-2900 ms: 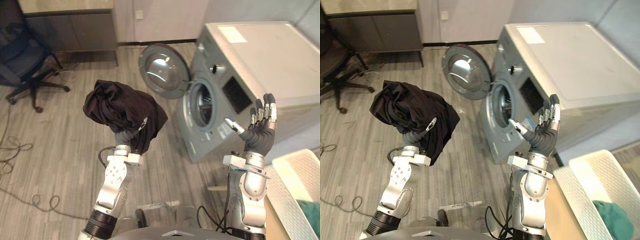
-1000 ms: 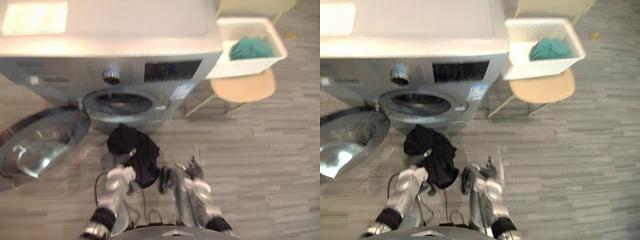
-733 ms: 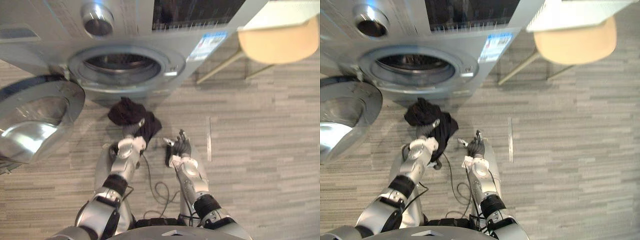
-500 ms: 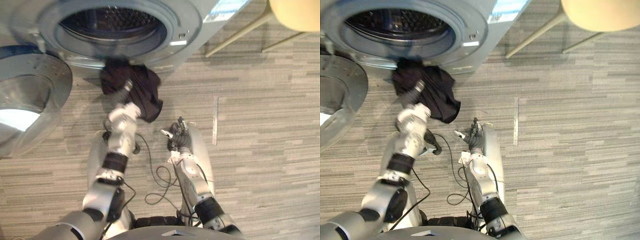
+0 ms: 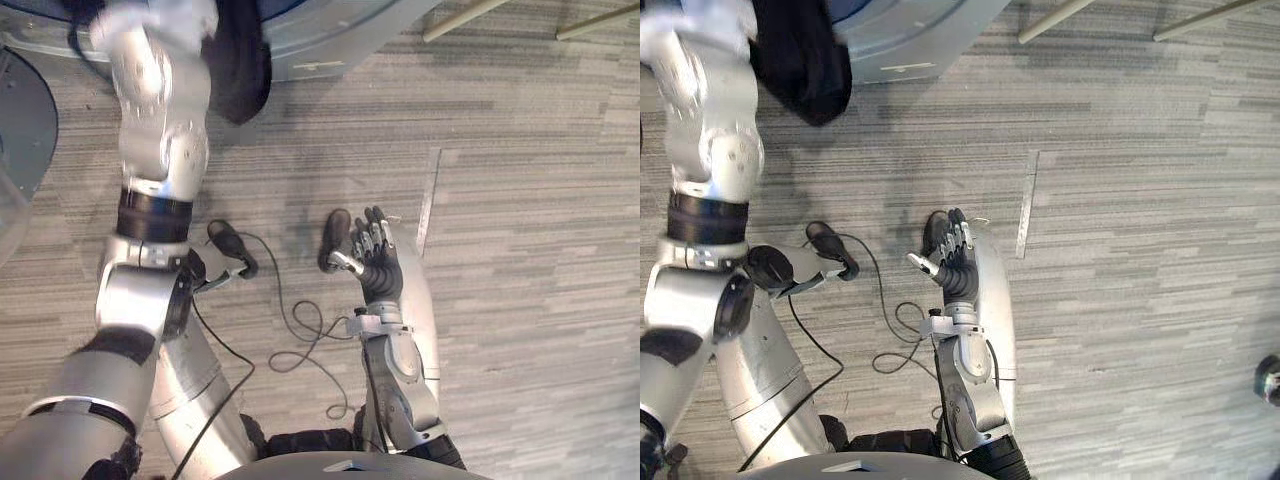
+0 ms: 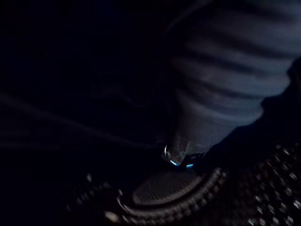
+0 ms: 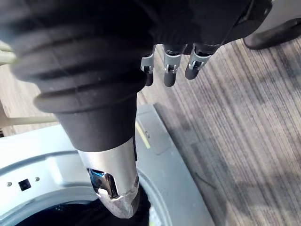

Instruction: Pick up the laundry basket with both hands and put the clothes into the washing machine.

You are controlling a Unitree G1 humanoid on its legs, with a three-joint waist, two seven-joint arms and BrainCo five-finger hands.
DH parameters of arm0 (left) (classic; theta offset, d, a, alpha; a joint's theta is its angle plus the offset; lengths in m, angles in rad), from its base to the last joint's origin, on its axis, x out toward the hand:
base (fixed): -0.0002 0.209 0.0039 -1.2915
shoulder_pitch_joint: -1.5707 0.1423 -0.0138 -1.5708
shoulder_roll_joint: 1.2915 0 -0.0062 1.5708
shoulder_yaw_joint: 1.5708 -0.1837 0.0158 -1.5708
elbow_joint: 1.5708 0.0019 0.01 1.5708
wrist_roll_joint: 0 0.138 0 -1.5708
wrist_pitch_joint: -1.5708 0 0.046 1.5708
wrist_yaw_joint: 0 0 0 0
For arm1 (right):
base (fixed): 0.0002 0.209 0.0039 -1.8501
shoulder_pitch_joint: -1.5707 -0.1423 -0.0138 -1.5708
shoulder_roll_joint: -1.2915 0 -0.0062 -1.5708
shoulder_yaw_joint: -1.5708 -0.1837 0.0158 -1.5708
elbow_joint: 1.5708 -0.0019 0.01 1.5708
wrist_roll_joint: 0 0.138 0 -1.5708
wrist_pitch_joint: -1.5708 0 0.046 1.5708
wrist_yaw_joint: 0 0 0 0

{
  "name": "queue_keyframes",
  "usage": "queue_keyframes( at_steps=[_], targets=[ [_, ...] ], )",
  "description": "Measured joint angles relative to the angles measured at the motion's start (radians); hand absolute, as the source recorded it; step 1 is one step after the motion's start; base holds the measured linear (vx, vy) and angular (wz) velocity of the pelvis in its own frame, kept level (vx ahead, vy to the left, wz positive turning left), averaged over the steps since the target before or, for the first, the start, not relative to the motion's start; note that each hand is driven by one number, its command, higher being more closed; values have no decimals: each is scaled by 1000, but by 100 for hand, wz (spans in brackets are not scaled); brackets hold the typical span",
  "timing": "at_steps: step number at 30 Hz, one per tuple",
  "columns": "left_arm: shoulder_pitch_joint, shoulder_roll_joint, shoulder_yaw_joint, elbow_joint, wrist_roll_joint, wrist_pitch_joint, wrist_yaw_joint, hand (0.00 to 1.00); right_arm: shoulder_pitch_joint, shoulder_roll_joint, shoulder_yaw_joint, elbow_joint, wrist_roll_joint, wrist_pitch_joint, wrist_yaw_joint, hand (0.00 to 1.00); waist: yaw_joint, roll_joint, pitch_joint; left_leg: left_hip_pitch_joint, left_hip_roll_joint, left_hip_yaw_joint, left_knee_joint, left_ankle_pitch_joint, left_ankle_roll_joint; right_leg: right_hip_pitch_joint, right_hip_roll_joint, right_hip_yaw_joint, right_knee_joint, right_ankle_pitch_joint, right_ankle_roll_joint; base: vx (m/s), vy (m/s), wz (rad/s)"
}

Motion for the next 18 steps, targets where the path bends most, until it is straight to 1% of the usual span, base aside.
queue_keyframes(
  at_steps=[1,2,3,4,5,6,7,8,9,10,11,12,13,14,15,16,17,18],
  targets=[
    [-37,-9,-22,-10,-17,-9,4,100,-1,0,0,-2,2,0,5,0,-3,-1,0,0,0,3,-9,2,0,0,1,-2,-11,4,0,5,-49,-8],
    [-95,-17,-24,15,-93,-21,21,100,-8,0,1,-6,3,0,15,0,-12,-2,1,-2,-2,7,-26,8,0,-1,1,-5,-31,12,2,4,-35,-6],
    [-97,-7,-45,2,-138,-70,-2,100,-9,0,-1,-22,3,-2,24,0,-21,-4,0,-12,-7,9,-44,17,1,-10,1,-10,-50,24,3,3,-43,-2],
    [-106,-9,-63,-13,-156,-86,-3,100,-12,0,-5,-29,4,-2,25,0,-22,-11,3,-15,-9,14,-54,22,3,-16,0,-10,-57,28,3,-4,-37,1],
    [-134,-18,-89,-18,-191,-111,-6,100,-24,1,-16,-36,5,-1,25,0,-23,-19,5,-26,-9,16,-67,28,6,-22,-1,-18,-74,36,3,-17,-30,3],
    [-152,-20,-108,-18,-194,-135,-6,100,-33,3,-34,-46,7,-1,24,0,-24,-21,5,-36,-12,17,-79,33,9,-27,-3,-25,-88,44,2,0,0,0],
    [-158,-20,-117,-18,-194,-142,-6,100,-38,5,-44,-50,7,-1,25,0,-24,-21,5,-37,-15,19,-85,34,11,-28,-4,-25,-96,45,1,-33,1,-5],
    [-169,-19,-128,-18,-187,-148,-1,0,-47,7,-62,-58,7,0,25,0,-24,-21,5,-38,-16,24,-94,36,15,-31,-3,-25,-110,59,6,-45,17,-11],
    [-170,-19,-133,-17,-184,-151,2,0,-49,9,-77,-66,7,1,25,0,-25,-22,4,-39,-16,27,-99,37,16,-30,-3,-25,-121,65,8,-65,27,-15],
    [-186,-13,-138,0,-128,-137,19,0,-49,11,-106,-78,7,0,25,0,-26,-22,4,-38,-17,34,-109,39,21,-29,-2,-24,-138,75,13,-64,27,-11],
    [-204,-4,-142,27,-97,-123,20,0,-49,11,-126,-81,8,-1,26,0,-26,-22,4,-38,-17,38,-114,41,25,-29,-2,-24,-145,81,15,-74,22,-7],
    [-247,18,-156,85,-50,-82,18,0,-49,11,-160,-80,11,-1,26,0,-28,-23,4,-38,-18,44,-121,44,30,-29,-2,-23,-154,87,17,-83,15,-5],
    [-316,72,-196,178,53,7,-5,0,-49,11,-205,-72,20,0,27,0,-32,-23,4,-38,-18,48,-124,45,33,-28,-2,-22,-164,94,19,-105,12,-9],
    [-366,127,-235,252,190,91,-44,0,-49,11,-239,-63,43,-1,27,0,-40,-23,4,-34,-18,52,-124,46,35,-26,0,-18,-168,100,22,-90,5,-11],
    [-382,157,-258,292,342,144,-62,0,-49,11,-251,-52,55,-3,28,0,-44,-23,4,-26,-16,59,-125,46,35,-25,2,-14,-170,104,24,-90,-11,-15],
    [-384,183,-294,336,555,197,-87,0,-49,11,-268,-37,58,-9,38,0,-45,-24,4,-12,-12,68,-126,46,35,-20,6,-7,-175,107,26,-84,-26,-13],
    [-383,195,-324,358,659,219,-97,0,-49,8,-270,-31,66,-12,42,0,-46,-24,4,-7,-8,70,-128,46,35,-16,10,-3,-179,109,26,-83,-32,-23],
    [-376,214,-369,395,920,252,-101,0,-49,5,-270,-18,80,-30,54,0,-45,-25,3,-4,2,72,-130,46,35,-15,22,-1,-187,118,24,-83,-35,-21]
  ],
)
